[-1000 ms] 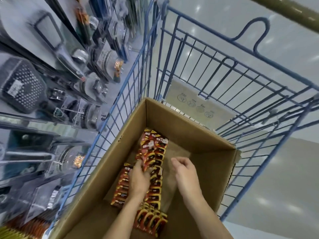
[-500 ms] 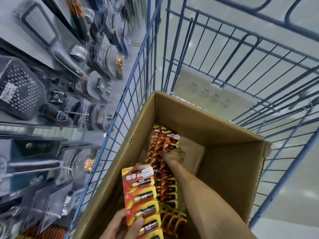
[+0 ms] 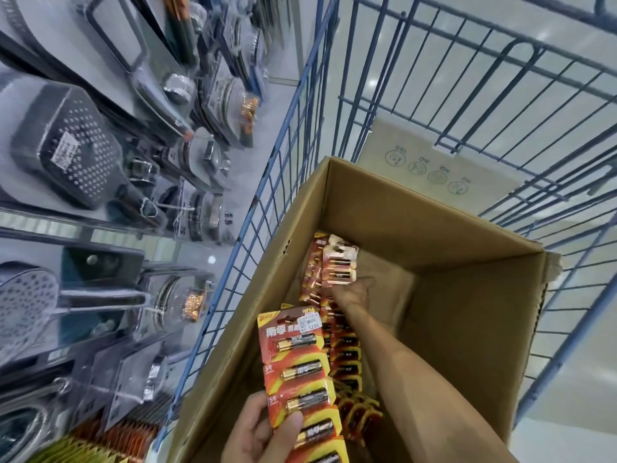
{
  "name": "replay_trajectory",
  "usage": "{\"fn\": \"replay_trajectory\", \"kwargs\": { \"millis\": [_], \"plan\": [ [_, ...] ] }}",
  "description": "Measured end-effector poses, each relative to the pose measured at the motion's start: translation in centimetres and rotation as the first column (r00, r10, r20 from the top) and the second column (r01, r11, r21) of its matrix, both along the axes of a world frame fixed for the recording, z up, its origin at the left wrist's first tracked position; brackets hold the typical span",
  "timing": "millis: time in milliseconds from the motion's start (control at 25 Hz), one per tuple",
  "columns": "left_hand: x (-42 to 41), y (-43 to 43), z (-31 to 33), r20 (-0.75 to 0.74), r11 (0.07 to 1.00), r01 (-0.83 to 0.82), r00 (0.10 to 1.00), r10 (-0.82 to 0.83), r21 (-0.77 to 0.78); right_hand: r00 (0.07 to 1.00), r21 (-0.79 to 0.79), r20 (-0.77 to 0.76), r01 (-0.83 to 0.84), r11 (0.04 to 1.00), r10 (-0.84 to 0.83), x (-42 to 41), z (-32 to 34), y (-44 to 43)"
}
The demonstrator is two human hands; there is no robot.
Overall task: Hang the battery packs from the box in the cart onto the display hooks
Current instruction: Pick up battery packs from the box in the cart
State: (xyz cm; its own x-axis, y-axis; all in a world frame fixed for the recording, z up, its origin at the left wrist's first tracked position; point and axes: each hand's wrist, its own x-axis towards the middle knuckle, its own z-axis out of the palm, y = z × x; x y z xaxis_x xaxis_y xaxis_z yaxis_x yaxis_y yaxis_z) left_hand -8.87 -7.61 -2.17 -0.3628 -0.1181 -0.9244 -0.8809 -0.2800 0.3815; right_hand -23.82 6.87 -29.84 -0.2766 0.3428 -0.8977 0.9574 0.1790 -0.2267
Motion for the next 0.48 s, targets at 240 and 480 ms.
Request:
{"fn": "replay_trajectory", "kwargs": {
  "millis": [240,480],
  "plan": [
    [-0.4,-0.1,2.1,-0.101,0.988,-0.141,0.984,0.148,0.069,0.968,-0.102,-0.171,0.166,0.981,-0.182,2.9,3.1,0.5],
    [1.0,-1.5,6.8,-0.31,0.995,-0.077,0.946,0.095,0.071,0.865,-0.39,-0.24,0.329,0.86,-0.44,6.5,19.0,3.2]
  ]
}}
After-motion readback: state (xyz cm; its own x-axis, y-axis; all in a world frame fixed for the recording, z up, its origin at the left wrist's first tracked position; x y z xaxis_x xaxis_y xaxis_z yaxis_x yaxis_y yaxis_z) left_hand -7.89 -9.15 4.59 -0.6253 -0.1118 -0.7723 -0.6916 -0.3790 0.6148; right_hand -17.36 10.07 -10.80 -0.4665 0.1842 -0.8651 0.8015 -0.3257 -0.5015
